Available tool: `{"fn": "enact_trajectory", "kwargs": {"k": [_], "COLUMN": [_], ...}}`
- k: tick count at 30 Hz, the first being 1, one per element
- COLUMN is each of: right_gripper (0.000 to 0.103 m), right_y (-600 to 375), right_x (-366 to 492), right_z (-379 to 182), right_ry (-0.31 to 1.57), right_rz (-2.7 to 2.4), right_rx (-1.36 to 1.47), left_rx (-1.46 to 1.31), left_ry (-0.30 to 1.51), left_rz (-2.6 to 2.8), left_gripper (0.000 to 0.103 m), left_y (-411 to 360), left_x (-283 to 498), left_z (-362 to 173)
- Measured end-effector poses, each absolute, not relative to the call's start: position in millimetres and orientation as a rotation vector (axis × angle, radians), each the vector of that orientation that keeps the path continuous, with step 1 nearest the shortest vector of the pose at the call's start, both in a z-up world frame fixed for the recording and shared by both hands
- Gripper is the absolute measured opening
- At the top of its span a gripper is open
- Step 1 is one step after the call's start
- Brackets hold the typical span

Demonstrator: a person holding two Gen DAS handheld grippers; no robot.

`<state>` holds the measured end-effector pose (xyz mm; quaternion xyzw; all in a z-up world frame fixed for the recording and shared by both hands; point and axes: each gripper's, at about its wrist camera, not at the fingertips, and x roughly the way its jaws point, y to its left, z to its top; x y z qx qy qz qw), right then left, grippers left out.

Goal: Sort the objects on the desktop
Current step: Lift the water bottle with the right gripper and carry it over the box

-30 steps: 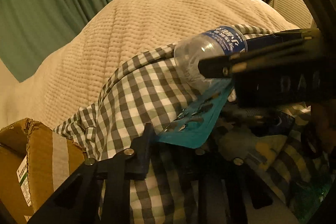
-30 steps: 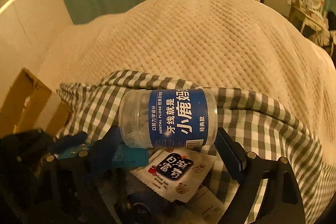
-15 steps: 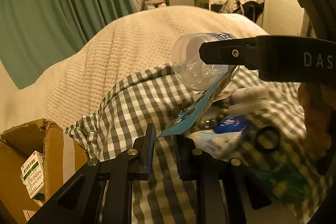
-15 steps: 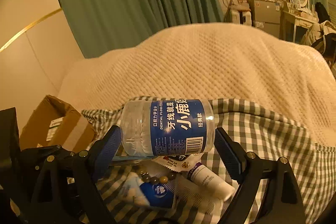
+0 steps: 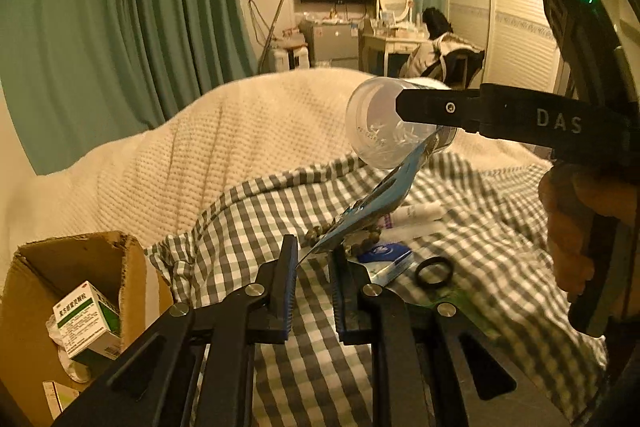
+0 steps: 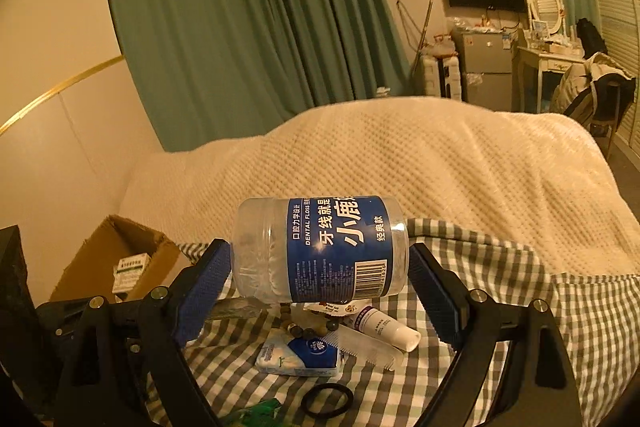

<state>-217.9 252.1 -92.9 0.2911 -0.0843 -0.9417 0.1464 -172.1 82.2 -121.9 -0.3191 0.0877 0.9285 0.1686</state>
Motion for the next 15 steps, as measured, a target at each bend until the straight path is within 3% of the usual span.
{"fn": "enact_trajectory", "kwargs": {"k": [3, 15], "right_gripper": [0.089, 0.089], "right_y": [256, 250], "right_x": [-210, -176], "right_z": [-84, -44], "right_ry": [-0.263, -0.266], "right_rz": [-2.734, -2.756], "right_rx": [0.807, 0.694], "left_rx": [-0.861, -0.732], "left_ry": [0.227, 0.178], "left_rz": [2.658, 2.715], "left_gripper": [0.001, 0.001], "left_y": [78, 57], "left_x": [-163, -130], "left_z": [-110, -74]}}
